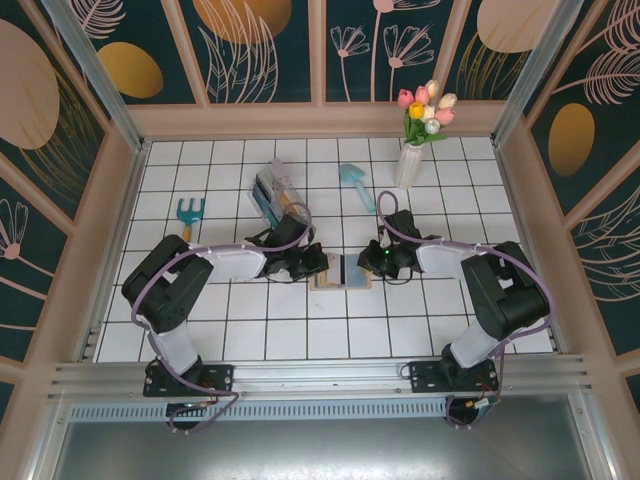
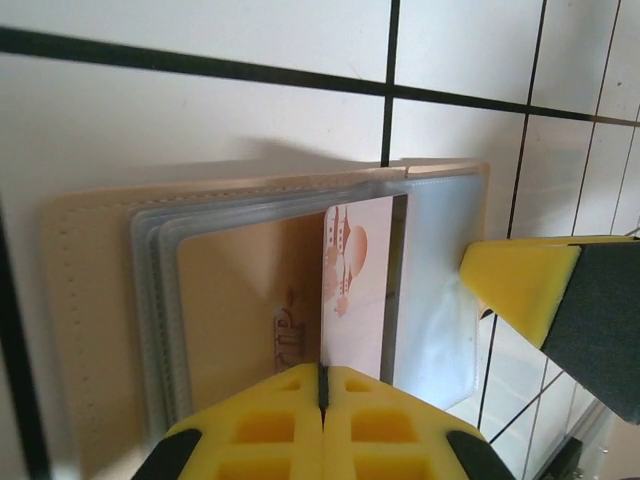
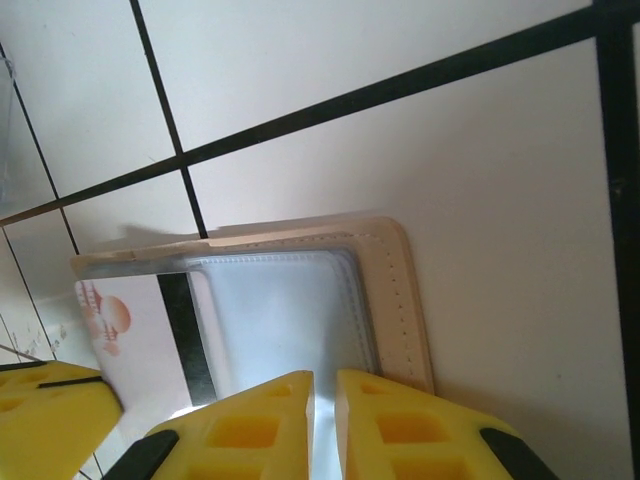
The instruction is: Take the credit cards out of the card holder
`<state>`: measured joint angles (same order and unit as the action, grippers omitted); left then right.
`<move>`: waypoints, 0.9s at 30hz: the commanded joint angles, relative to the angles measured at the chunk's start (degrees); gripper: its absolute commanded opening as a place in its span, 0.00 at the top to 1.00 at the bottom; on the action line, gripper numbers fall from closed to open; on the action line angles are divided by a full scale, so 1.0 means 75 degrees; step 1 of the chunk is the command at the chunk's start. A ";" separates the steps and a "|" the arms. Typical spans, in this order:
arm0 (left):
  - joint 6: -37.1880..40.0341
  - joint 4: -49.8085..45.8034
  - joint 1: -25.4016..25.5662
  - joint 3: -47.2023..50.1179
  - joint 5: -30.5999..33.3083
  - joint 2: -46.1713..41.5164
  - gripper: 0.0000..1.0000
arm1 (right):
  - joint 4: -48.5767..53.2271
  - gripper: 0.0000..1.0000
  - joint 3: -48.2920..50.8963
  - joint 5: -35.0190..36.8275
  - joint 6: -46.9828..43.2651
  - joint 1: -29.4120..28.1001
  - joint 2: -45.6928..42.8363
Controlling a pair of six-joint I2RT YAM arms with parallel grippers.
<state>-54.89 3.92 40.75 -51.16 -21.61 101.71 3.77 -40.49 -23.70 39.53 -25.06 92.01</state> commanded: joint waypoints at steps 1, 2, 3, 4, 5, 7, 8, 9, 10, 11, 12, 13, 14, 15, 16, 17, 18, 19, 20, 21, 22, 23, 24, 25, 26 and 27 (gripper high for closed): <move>0.0586 -0.0563 -0.0076 0.0151 0.0473 -0.0420 1.00 | 0.0155 0.80 0.0049 0.0078 -0.0142 0.0044 -0.0226; 0.0623 -0.0567 -0.0096 0.0196 0.0520 -0.0631 1.00 | -0.0042 0.79 0.0085 -0.0059 -0.0089 0.0045 -0.0394; 0.0664 -0.0570 -0.0124 0.0233 0.0537 -0.0755 1.00 | -0.0328 0.77 0.0153 -0.0270 -0.0029 0.0047 -0.0587; 0.0705 -0.0573 -0.0157 0.0255 0.0533 -0.0846 1.00 | -0.0557 0.74 0.0214 -0.0435 0.0037 0.0048 -0.0783; 0.0727 -0.0570 -0.0182 0.0268 0.0525 -0.0917 1.00 | -0.0752 0.72 0.0263 -0.0523 0.0091 0.0047 -0.0962; 0.0777 -0.0537 -0.0231 0.0303 0.0459 -0.1052 1.00 | -0.1132 0.68 0.0363 -0.0681 0.0237 0.0050 -0.1298; 0.0786 -0.0525 -0.0263 0.0311 0.0418 -0.1111 1.00 | -0.1390 0.66 0.0444 -0.0824 0.0309 0.0055 -0.1456; 0.0799 -0.0517 -0.0292 0.0328 0.0360 -0.1165 1.00 | -0.1681 0.65 0.0567 -0.1013 0.0432 0.0052 -0.1573; 0.0815 -0.0506 -0.0324 0.0340 0.0301 -0.1201 1.00 | -0.1954 0.63 0.0658 -0.1198 0.0536 0.0053 -0.1655; 0.0827 -0.0503 -0.0351 0.0344 0.0252 -0.1262 1.00 | -0.2271 0.61 0.0770 -0.1395 0.0674 0.0057 -0.1721; 0.0837 -0.0488 -0.0385 0.0360 0.0205 -0.1324 1.00 | -0.2538 0.60 0.0885 -0.1554 0.0824 0.0060 -0.1746; 0.0850 -0.0461 -0.0414 0.0375 0.0149 -0.1380 1.00 | -0.2741 0.59 0.0965 -0.1680 0.0947 0.0058 -0.1756; 0.0822 -0.0414 -0.0458 0.0396 0.0094 -0.1459 1.00 | -0.3049 0.57 0.1080 -0.1872 0.1067 0.0060 -0.1744; 0.0788 -0.0359 -0.0507 0.0416 0.0014 -0.1545 1.00 | -0.3354 0.56 0.1187 -0.2052 0.1210 0.0055 -0.1739; 0.0737 -0.0283 -0.0546 0.0438 -0.0091 -0.1626 1.00 | -0.3609 0.54 0.1272 -0.2186 0.1350 0.0053 -0.1733; 0.0646 -0.0146 -0.0586 0.0479 -0.0207 -0.1740 1.00 | -0.3923 0.52 0.1369 -0.2308 0.1535 0.0060 -0.1732; 0.0523 0.0025 -0.0619 0.0520 -0.0315 -0.1859 1.00 | -0.4198 0.51 0.1439 -0.2423 0.1703 0.0060 -0.1742; 0.0406 0.0192 -0.0657 0.0558 -0.0435 -0.1970 1.00 | -0.4436 0.49 0.1497 -0.2488 0.1857 0.0062 -0.1744; 0.0250 0.0439 -0.0681 0.0591 -0.0558 -0.2094 1.00 | -0.4681 0.47 0.1547 -0.2551 0.2060 0.0070 -0.1763; 0.0093 0.0695 -0.0703 0.0598 -0.0681 -0.2205 1.00 | -0.4936 0.44 0.1577 -0.2580 0.2264 0.0065 -0.1767; -0.0037 0.0912 -0.0727 0.0598 -0.0764 -0.2282 1.00 | -0.5131 0.42 0.1596 -0.2623 0.2430 0.0063 -0.1756; -0.0179 0.1142 -0.0743 0.0570 -0.0816 -0.2349 1.00 | -0.5431 0.40 0.1622 -0.2672 0.2648 0.0065 -0.1749; -0.0307 0.1340 -0.0766 0.0524 -0.0871 -0.2410 1.00 | -0.5745 0.37 0.1647 -0.2703 0.2888 0.0061 -0.1738; -0.0429 0.1534 -0.0776 0.0496 -0.0944 -0.2437 1.00 | -0.6001 0.35 0.1677 -0.2716 0.3082 0.0060 -0.1738; -0.0574 0.1769 -0.0793 0.0465 -0.1050 -0.2451 1.00 | -0.6248 0.34 0.1684 -0.2730 0.3278 0.0062 -0.1712; -0.0723 0.2015 -0.0809 0.0436 -0.1161 -0.2455 1.00 | -0.6443 0.33 0.1673 -0.2734 0.3440 0.0071 -0.1691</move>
<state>-56.07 11.14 35.14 -47.03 -26.68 84.38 -34.04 -28.69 -42.00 59.13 -25.04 79.42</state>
